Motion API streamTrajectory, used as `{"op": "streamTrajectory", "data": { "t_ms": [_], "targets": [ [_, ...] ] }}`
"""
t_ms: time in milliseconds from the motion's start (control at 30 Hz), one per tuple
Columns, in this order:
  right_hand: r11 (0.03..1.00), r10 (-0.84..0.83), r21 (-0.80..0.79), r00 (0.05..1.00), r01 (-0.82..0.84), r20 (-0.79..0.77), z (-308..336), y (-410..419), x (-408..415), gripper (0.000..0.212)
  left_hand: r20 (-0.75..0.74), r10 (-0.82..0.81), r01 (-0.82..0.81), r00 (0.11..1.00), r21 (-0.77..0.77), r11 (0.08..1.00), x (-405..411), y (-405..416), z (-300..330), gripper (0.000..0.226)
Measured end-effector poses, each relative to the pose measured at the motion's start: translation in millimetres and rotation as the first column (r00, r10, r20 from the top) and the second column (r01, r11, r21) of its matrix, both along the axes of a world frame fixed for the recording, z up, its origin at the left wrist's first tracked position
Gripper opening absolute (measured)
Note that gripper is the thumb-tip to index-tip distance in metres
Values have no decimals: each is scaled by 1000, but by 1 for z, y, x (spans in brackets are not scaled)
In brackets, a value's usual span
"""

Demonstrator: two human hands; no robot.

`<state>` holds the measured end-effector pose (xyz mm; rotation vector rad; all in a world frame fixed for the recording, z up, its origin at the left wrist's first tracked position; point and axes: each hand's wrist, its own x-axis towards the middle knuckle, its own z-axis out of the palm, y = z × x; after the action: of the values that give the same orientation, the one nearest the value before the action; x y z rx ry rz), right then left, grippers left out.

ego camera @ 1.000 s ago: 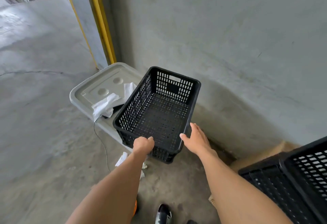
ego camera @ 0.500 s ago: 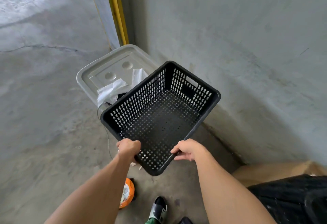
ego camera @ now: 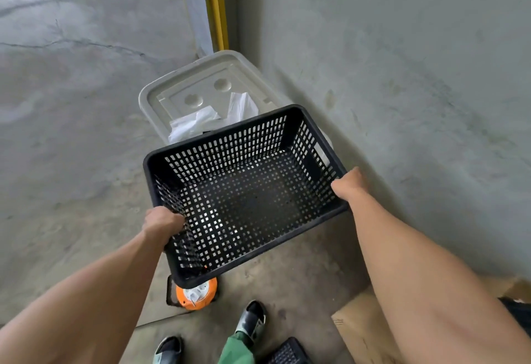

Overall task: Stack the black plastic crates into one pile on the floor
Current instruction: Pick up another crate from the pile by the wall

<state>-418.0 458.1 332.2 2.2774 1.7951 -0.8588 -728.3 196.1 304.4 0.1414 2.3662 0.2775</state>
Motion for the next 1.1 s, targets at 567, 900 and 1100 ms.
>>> {"op": "streamTrajectory", "data": {
  "t_ms": [567,900,1100],
  "targets": [
    [984,175,-38,982,-172,78,-14,-30,35,47,115,586,-591,802,294,751,-44,-14,-13,46],
    [907,-404,-41,839,419,-364,8,-204,65,37,80,155,-173,985,326,929,-69,-56,13,34],
    [715,-658,-70,634,696,-406,12,-327,76,48,188,-263,186,946,352,918,-72,-100,22,61]
  ]
}}
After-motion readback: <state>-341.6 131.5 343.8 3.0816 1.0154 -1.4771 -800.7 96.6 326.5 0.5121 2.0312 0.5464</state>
